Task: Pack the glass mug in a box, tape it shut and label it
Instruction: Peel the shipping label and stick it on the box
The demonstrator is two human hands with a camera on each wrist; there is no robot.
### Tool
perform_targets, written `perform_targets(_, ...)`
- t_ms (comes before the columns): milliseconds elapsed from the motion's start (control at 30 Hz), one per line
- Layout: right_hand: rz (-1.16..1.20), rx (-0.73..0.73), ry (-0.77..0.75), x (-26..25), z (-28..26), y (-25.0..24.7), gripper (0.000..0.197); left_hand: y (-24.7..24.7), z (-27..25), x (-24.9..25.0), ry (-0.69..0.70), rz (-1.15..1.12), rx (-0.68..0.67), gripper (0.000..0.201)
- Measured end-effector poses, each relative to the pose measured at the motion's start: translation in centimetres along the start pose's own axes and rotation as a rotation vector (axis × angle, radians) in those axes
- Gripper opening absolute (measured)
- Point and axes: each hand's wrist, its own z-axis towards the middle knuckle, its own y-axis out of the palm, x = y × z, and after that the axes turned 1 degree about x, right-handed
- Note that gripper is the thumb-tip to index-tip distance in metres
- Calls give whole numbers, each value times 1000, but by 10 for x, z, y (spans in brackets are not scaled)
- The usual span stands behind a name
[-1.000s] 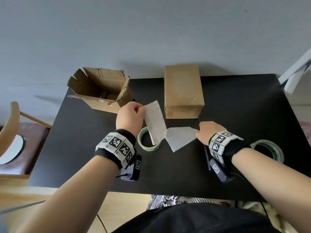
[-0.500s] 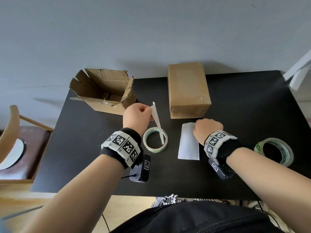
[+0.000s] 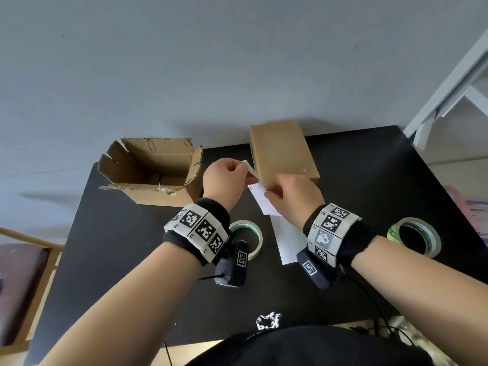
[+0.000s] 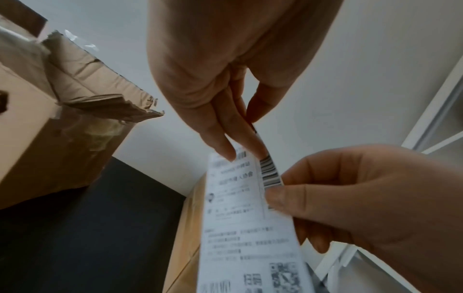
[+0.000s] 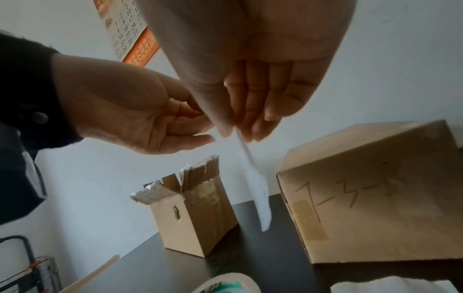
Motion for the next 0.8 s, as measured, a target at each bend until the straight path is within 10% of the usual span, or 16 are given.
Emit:
perform_targets(267,244,183,231,15,17,-20,21,3,18,9,114,-109,-32,23)
perform_targets(800,400,161,462,84,113,-21,24,26,67,-16,368,788,-228,58)
